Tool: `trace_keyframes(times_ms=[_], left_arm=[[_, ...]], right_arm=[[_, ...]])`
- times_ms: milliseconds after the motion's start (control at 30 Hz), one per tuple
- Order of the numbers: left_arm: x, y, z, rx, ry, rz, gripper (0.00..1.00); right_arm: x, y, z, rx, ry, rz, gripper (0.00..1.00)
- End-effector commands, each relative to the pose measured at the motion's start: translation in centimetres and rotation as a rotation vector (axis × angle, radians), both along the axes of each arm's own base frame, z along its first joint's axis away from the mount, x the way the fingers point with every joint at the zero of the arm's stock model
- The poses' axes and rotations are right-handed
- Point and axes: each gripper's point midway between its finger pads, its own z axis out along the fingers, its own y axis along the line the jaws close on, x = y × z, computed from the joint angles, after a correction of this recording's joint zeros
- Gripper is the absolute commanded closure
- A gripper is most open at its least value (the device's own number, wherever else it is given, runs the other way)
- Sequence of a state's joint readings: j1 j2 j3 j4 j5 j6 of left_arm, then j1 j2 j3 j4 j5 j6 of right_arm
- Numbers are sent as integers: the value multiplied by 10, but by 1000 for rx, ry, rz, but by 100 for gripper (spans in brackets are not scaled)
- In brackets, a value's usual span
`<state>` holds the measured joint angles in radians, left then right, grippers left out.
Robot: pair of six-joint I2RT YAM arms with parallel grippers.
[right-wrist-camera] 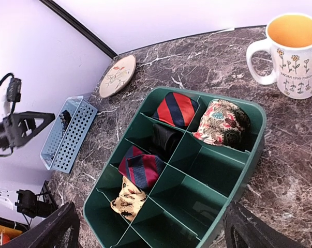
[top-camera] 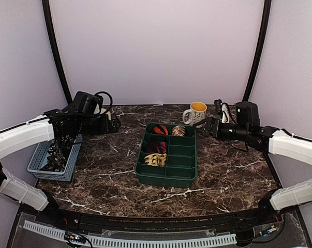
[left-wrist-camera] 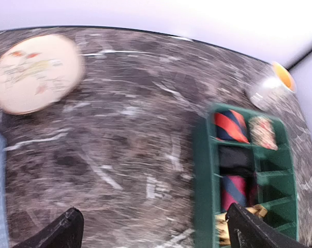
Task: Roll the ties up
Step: Pick up the tie from the bin.
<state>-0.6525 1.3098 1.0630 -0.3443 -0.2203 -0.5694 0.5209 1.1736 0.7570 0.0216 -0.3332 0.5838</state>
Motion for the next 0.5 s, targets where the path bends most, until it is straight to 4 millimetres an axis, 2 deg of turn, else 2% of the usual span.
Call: trace_keyframes(times_ms=[0, 167, 233, 367, 467], left_arm=[[-4, 84, -11, 4, 82, 244, 1], [-25, 184, 0, 94, 78, 550, 1], [-30, 218, -1, 114, 95, 644, 1], [-35, 261, -19, 169, 162, 746, 1], [-38, 280, -43, 201, 236, 812, 1]], right_arm=[[3, 8, 3, 29, -22, 44, 3], [2, 20, 1, 63, -20, 105, 3], [2, 24, -1, 75, -14, 127, 3], [6, 31, -3, 92, -2, 152, 3], [7, 34, -3, 106, 2, 164, 3]])
